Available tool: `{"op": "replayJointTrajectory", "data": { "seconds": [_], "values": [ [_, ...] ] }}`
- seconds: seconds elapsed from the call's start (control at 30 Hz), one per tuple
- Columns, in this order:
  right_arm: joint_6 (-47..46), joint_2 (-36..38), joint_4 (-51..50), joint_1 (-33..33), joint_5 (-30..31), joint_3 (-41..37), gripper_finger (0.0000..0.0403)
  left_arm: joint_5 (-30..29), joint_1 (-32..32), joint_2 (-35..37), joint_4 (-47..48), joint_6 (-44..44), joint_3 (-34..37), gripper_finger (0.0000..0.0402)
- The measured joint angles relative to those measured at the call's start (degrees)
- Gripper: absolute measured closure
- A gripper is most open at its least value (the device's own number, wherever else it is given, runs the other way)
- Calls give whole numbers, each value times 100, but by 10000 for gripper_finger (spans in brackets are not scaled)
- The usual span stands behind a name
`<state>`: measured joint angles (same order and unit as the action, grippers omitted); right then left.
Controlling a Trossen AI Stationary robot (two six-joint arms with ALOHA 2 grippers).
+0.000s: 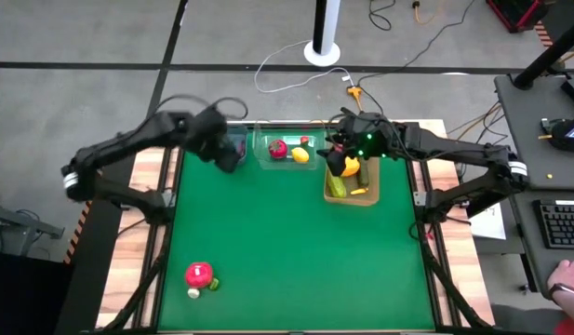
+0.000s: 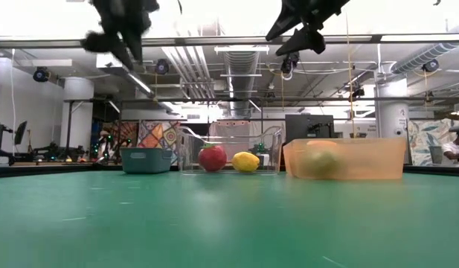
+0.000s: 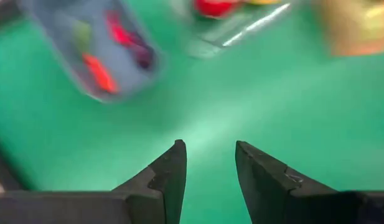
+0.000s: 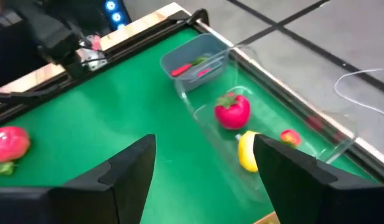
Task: Sort produce into baskets
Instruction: Put the orange tomato into the transparent bin
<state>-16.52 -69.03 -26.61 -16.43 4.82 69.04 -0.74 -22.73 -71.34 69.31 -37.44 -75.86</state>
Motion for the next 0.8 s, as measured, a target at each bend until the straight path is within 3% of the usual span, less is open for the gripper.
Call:
{"op": "replayJointTrajectory", "data": {
  "seconds": [0.17, 0.3, 0.43, 0.6, 0.8],
  "values": [
    [319, -162, 55, -257, -427, -9, 147, 9, 2475, 519, -29, -2820, 143, 281],
    [589, -431, 268, -312, -935, -9, 143, 15, 4506, 422, -25, -4469, 155, 281],
    [645, -771, 669, -312, -1693, 0, 138, 61, 5978, 222, 176, -6100, 160, 280],
    [409, -1215, 858, -312, -2367, 152, 131, 497, 6911, 45, 589, -8183, 164, 256],
    [593, -1543, 895, -299, -2530, 616, 127, 675, 7059, -417, 1080, -9477, 166, 170]
  ]
}}
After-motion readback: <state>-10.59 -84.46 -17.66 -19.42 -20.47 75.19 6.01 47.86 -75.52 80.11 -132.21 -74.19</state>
